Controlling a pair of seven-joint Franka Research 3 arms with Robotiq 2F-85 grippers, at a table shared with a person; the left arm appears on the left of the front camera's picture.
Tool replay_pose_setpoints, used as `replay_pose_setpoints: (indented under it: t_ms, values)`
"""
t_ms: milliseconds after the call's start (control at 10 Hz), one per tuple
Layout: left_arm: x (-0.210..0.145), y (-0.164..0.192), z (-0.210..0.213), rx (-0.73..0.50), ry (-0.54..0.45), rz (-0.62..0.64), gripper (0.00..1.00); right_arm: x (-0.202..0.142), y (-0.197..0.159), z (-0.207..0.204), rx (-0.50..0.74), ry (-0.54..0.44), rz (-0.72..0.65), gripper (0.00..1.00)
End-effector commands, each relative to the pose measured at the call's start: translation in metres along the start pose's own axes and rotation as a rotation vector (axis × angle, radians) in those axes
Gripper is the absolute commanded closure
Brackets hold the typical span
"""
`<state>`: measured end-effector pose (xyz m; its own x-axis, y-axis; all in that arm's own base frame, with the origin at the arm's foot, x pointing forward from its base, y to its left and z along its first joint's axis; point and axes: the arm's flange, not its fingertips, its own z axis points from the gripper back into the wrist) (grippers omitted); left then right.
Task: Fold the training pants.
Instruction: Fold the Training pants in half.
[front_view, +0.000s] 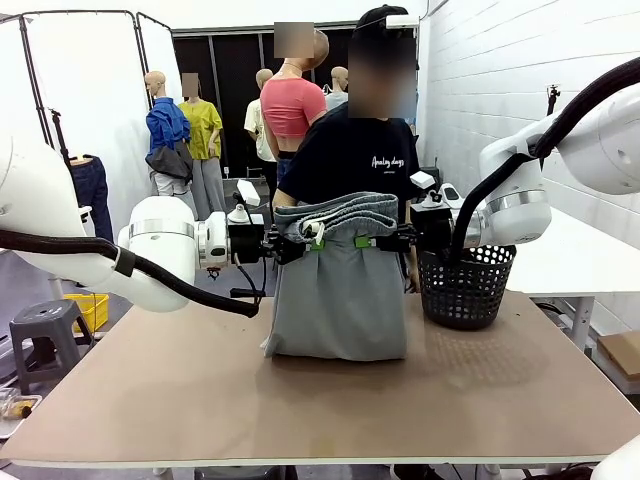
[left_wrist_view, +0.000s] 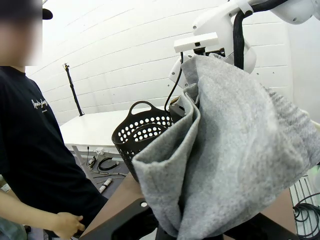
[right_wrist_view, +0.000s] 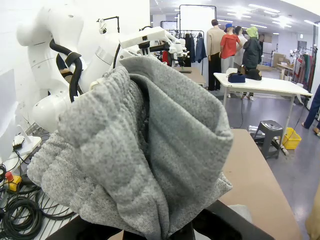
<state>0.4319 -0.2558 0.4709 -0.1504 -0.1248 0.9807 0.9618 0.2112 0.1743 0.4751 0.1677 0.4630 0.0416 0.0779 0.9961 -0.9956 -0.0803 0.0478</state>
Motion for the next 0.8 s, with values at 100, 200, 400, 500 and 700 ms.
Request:
replay_pose_setpoints:
  t_ms: [100, 200, 400, 500, 700]
  values:
    - [0.0040, 0.0009, 0.0010, 0.013, -0.006, -0.004, 1.00, 0.0014, 0.0005, -0.0002, 0.003, -0.005, 0.001, 1.00]
    - [0.0040, 0.0009, 0.0010, 0.013, -0.006, -0.004, 1.00, 0.0014, 0.0005, -0.0002, 0.003, -0.005, 0.001, 1.00]
    - [0.0040, 0.0009, 0.0010, 0.013, -0.006, -0.004, 1.00, 0.0014, 0.0005, -0.0002, 0.003, -0.005, 0.001, 1.00]
    - [0.0040, 0.0009, 0.0010, 0.013, -0.006, -0.004, 1.00, 0.0014, 0.0005, -0.0002, 0.003, -0.005, 0.001, 1.00]
    - [0.0040, 0.0009, 0.0010, 0.013, -0.006, -0.004, 1.00, 0.0014, 0.0005, -0.0002, 0.003, -0.005, 0.001, 1.00]
